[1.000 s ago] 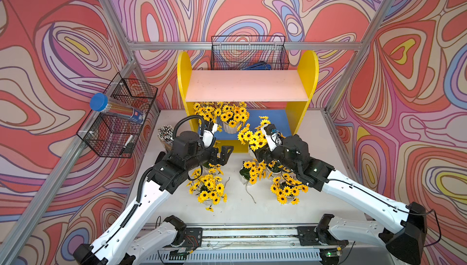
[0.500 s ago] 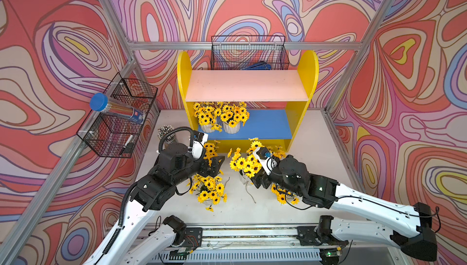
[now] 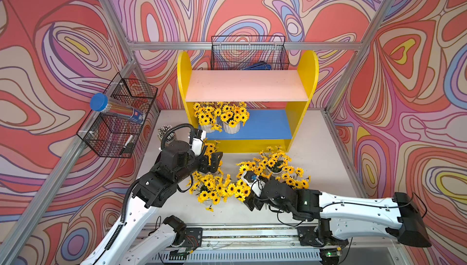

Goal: Take the sunflower pots off the shelves
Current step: Place the sunflower pot at the center of the board.

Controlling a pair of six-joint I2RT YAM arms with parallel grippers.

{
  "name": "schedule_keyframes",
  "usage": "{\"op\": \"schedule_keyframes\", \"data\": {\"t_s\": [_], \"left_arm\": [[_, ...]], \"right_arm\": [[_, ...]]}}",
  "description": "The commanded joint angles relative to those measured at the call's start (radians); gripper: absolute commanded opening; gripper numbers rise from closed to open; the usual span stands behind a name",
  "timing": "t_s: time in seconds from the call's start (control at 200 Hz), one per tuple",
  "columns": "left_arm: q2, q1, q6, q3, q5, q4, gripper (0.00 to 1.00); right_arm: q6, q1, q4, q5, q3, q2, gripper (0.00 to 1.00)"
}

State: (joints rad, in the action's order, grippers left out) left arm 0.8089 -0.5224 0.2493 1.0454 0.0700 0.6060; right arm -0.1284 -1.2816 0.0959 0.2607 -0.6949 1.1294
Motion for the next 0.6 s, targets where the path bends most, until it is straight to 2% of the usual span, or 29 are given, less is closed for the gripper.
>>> {"op": "schedule_keyframes", "data": {"t_s": [0.0, 0.596], "left_arm": [[-0.019, 0.007, 0.019, 0.03, -0.024, 0.018, 1.0], [-0.012, 0.007, 0.018, 0.049, -0.056, 0.026, 1.0]], "right_arm": [[-0.062, -0.012, -0.161, -0.017, 0.01, 0.019, 0.55], [-0.037, -0.009, -0.376, 0.033, 0.075, 0.237, 0.55]]}}
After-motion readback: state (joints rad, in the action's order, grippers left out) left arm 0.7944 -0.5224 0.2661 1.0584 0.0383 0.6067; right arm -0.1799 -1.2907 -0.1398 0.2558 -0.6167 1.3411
